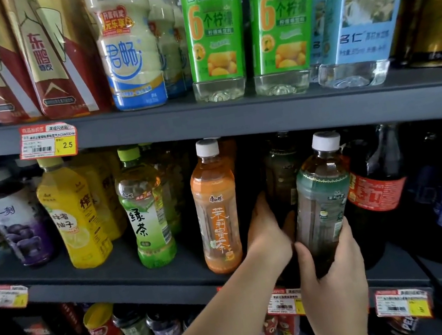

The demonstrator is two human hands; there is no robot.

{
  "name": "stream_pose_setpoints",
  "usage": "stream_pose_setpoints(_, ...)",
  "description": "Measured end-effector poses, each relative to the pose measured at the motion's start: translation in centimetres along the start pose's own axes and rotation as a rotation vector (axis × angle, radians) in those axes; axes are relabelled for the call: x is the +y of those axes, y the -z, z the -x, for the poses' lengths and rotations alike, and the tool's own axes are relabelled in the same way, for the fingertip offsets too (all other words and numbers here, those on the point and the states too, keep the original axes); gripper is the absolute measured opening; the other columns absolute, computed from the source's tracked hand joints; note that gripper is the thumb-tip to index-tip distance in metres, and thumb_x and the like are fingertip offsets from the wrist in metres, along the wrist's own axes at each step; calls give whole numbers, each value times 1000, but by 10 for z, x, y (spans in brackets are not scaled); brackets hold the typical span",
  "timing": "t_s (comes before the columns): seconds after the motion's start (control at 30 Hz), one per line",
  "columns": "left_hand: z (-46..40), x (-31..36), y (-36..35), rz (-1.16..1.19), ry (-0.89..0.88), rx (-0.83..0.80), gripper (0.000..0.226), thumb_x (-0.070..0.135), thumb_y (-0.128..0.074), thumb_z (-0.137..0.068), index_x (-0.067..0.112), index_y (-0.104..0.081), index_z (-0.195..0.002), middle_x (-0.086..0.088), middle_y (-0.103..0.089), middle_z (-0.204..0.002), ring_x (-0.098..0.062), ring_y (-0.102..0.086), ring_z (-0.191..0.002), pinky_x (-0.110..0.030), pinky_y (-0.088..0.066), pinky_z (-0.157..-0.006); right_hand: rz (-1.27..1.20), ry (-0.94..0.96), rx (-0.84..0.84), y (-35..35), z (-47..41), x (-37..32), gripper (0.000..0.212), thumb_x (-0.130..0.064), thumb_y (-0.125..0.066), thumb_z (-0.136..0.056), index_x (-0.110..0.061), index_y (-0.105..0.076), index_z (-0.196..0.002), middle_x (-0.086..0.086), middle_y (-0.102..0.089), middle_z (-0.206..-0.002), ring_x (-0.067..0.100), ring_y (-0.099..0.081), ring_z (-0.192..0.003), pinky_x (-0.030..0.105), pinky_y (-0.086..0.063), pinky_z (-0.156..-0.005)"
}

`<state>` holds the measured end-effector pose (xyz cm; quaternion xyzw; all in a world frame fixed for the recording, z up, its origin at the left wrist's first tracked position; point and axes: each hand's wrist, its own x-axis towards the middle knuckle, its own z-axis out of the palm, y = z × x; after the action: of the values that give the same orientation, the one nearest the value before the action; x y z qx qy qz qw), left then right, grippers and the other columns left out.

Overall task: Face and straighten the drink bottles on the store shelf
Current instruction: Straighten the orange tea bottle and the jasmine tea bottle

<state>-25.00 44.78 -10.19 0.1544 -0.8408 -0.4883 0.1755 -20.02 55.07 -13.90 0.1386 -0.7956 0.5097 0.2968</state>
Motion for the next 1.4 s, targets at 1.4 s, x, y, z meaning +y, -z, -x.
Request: stream_pose_setpoints(1.4,-4,-8,2,136,110,0,61,35,-69,-81,47,-41,-133,10,-62,-122,-21,-57,-114,-39,-48,-95,7,-36,-4,-1,0,2,74,-33,-64,-89,-11,-29,-151,10,-47,-143,22,-41,-134,29,-39,-98)
